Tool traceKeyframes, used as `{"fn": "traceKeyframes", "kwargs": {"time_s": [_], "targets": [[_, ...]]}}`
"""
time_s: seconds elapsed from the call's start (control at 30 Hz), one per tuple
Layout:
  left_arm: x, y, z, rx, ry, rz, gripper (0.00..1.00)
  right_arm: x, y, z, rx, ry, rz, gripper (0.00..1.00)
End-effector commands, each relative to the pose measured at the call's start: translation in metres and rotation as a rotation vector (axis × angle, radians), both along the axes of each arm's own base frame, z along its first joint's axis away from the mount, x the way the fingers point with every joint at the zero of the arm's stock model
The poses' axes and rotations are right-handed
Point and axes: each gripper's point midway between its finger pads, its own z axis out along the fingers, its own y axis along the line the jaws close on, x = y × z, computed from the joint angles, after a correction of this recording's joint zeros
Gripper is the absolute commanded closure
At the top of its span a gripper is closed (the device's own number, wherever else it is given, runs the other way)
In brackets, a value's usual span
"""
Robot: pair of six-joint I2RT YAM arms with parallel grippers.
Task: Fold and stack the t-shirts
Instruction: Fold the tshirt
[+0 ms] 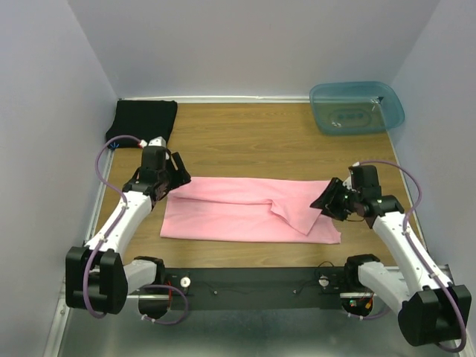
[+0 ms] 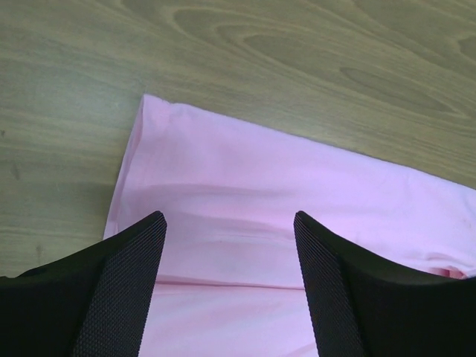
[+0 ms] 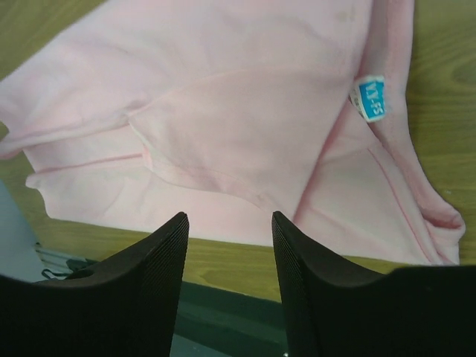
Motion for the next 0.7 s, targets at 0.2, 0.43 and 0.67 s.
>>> {"fn": "traceKeyframes", "kwargs": {"time_s": [0.2,0.43,0.67], "targets": [[-0.026,0.032,-0.014,-0.118,0.091,0.409,0.02,0.045,0.005,0.012,-0.019,-0.071,0.038,0.38],[-0.03,0.022,-0.026,-0.304,0.102,0.551,0.08,0.048,0.007,0.001,-0.022,-0.053,0.059,0.35],[-0.026,0.015,-0.045,-0.415,0.095,0.611,0.14,0.04,0.01,-0.009,-0.006,-0.034,0.077,0.35]]}}
